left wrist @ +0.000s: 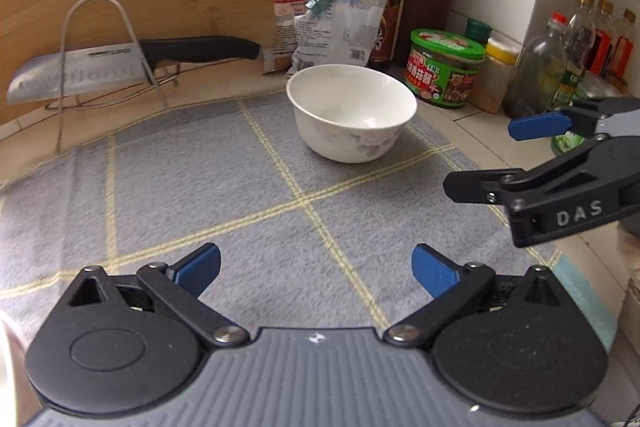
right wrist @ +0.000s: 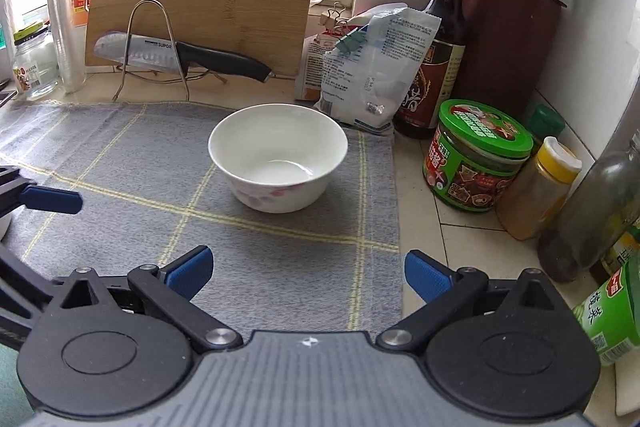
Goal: Organize plates and bowls
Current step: 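Withdraw the left gripper while moving the right gripper toward the last white bowl, then grasp the rim of the last white floral bowl with the right gripper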
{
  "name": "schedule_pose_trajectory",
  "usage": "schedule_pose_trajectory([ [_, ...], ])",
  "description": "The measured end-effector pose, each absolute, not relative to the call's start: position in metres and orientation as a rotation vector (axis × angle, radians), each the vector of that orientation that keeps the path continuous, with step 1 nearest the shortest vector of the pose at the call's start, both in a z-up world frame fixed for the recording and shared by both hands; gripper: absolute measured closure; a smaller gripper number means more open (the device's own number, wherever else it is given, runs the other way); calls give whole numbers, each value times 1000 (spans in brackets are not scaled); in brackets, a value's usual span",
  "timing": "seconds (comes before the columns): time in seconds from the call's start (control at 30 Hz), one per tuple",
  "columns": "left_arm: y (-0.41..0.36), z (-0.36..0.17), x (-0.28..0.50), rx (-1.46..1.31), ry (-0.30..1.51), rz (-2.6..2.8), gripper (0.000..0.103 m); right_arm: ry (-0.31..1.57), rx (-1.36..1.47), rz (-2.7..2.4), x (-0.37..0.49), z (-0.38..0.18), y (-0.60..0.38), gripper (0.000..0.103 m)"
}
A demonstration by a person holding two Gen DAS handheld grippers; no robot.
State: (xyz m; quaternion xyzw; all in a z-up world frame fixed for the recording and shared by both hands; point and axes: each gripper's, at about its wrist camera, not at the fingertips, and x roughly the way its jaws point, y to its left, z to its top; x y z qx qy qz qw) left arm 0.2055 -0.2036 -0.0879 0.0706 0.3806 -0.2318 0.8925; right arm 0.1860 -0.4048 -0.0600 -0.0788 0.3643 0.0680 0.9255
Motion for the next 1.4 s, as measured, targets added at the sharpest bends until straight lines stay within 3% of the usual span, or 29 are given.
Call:
schedule_pose_trajectory([
  [0.43,-244,-107,243,151,828,-517,2,729,-166,185,210,-56,-424,0],
  [1.4,-261,-102,260,232,673,-466,3,762,-169,373,272,-50,-419,0],
])
